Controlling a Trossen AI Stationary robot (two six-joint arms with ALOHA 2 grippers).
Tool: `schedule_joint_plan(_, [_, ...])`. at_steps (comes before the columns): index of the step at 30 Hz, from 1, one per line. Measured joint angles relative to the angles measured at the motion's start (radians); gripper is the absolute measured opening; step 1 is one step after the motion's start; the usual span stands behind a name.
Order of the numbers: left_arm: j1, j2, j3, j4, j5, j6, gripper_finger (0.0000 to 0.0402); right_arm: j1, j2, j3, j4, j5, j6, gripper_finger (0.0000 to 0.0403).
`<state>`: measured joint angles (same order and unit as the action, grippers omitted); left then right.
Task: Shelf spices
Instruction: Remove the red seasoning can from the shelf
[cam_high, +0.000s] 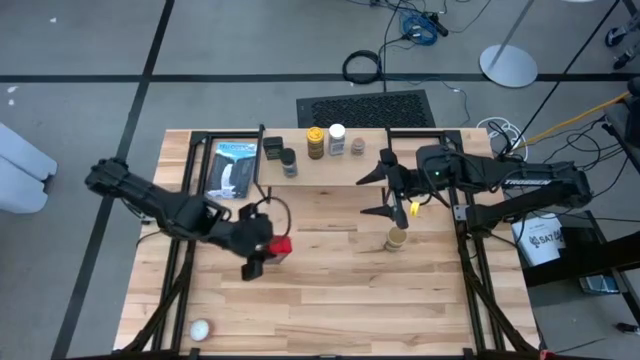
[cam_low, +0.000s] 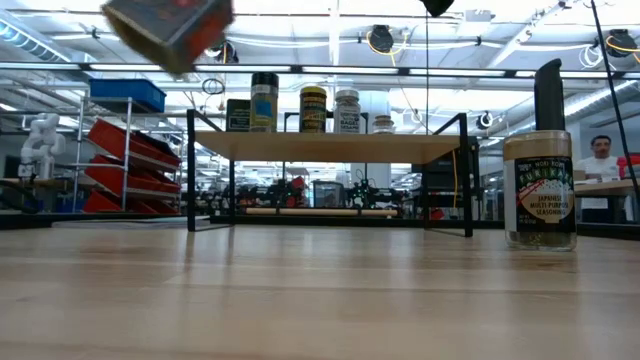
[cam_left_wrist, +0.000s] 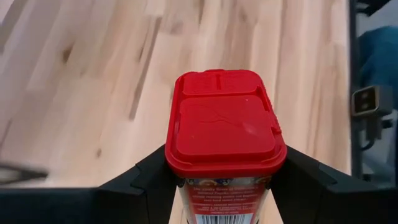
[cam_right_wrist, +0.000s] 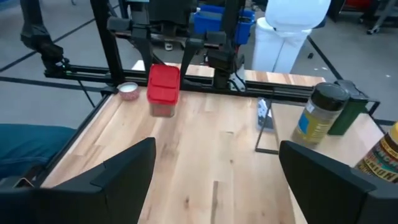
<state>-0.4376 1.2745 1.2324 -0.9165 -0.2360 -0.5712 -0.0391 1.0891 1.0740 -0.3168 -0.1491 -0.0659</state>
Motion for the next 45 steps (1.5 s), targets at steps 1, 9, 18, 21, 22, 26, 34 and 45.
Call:
schedule_joint_plan(1, [-0.023,-0.002,0.000,-0.026,-0.021,-0.031,0.0219,0.004,0.000,0.000,0.000,0.000,0.003,0.0329])
schedule_joint_plan(9, [-0.261,-0.003,-0.021,-0.096,-0.290,-0.226,0.0219,0.052,0.000,0.000,0.006,0.000,0.044,0.0329])
schedule_joint_plan(18, [-0.399,-0.003,-0.162,-0.084,-0.681,-0.338,0.0219,0.129,0.000,0.000,0.123,0.000,0.058,0.0329])
schedule_joint_plan(21, [-0.405,-0.003,-0.252,-0.084,-0.696,-0.435,0.0219,0.143,0.000,0.000,0.143,-0.001,0.057,0.0329])
schedule_joint_plan(22, [-0.407,-0.003,-0.281,-0.084,-0.698,-0.470,0.0219,0.145,0.000,0.000,0.143,0.000,0.057,0.0329])
schedule_joint_plan(26, [-0.427,-0.008,-0.384,-0.035,-0.702,-0.549,0.0219,0.146,0.001,0.000,0.142,0.021,0.055,0.0329])
schedule_joint_plan(34, [-0.498,-0.086,-0.554,0.202,-0.806,-0.442,0.0219,0.146,0.001,0.000,0.140,0.023,0.047,0.0329])
schedule_joint_plan(45, [-0.526,-0.186,-0.751,0.444,-0.845,-0.437,0.0219,0.146,0.001,-0.001,0.139,0.023,0.028,0.0329])
